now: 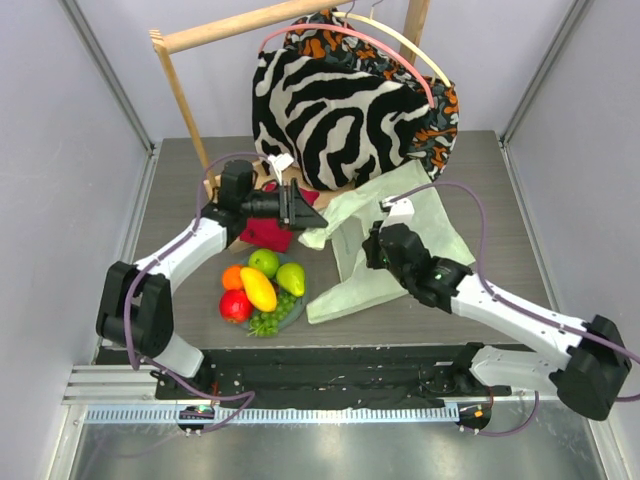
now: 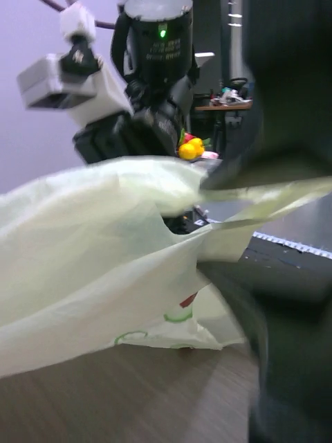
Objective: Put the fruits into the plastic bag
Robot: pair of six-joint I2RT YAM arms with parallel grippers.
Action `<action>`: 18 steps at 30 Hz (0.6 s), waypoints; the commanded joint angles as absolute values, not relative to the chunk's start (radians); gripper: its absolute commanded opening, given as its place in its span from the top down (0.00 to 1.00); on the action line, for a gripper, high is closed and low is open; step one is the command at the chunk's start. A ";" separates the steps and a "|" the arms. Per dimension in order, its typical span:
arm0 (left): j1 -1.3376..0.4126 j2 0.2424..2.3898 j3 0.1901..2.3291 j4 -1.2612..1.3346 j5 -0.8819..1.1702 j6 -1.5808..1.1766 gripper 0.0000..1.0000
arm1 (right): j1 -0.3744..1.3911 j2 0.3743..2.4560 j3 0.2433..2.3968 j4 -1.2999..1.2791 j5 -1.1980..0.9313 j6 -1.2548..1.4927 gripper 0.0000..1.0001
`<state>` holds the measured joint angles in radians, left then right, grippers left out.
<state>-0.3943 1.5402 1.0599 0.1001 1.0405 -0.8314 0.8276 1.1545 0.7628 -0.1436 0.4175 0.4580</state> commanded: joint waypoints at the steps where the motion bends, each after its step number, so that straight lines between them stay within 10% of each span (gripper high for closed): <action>1: -0.289 1.457 1.098 0.117 0.993 -0.815 0.29 | 0.831 1.055 0.873 -0.265 0.453 0.492 0.99; 11: -0.152 1.005 1.051 -0.149 0.422 -0.436 0.00 | 0.831 1.072 1.018 -0.347 0.463 0.537 0.99; 18: -0.155 0.822 0.895 -0.117 0.664 -0.423 0.00 | 0.828 1.111 1.088 -0.359 0.414 0.560 0.99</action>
